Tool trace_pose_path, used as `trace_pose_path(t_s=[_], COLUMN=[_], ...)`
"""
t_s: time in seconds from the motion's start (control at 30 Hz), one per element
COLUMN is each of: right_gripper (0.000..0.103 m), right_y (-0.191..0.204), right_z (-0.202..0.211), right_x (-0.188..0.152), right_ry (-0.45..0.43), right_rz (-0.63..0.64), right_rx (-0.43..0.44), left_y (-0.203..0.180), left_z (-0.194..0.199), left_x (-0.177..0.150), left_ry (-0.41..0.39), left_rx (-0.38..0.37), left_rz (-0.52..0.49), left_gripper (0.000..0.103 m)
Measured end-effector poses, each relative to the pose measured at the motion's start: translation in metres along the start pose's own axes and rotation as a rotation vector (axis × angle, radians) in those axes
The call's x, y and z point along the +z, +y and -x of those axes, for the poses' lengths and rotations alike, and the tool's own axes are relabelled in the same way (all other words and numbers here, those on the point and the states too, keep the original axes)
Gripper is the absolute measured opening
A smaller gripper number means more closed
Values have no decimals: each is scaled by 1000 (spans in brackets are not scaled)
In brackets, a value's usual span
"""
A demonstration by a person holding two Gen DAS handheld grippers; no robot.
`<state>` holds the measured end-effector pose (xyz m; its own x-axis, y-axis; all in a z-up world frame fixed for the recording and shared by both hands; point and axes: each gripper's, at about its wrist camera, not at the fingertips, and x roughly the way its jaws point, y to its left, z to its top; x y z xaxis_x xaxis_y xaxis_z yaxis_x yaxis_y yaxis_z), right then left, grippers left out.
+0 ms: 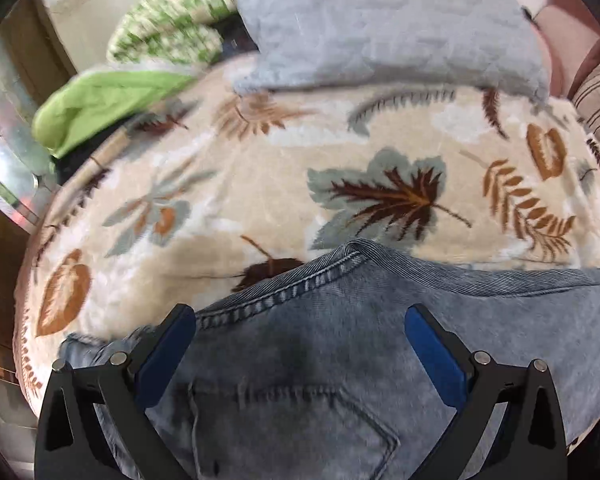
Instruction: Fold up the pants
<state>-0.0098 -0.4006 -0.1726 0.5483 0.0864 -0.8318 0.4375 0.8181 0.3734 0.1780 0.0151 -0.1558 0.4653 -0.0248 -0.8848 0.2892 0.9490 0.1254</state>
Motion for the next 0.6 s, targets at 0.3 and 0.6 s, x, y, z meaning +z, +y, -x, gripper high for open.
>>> trace_pose_path(t_s=[0.3,0.6], right_gripper=[31,24], right_y=[14,21], right_z=[-5,21], right_x=[-15,-11], right_ry=[-36,-157], right_rz=[57,119], right_rx=[-66,-45], left_y=[-37,-58], left_z=[-48,-40], left_x=[6,20], left_ry=[119,98], left_rx=[-95,7], left_rz=[-72,-105], left_gripper=[69,19])
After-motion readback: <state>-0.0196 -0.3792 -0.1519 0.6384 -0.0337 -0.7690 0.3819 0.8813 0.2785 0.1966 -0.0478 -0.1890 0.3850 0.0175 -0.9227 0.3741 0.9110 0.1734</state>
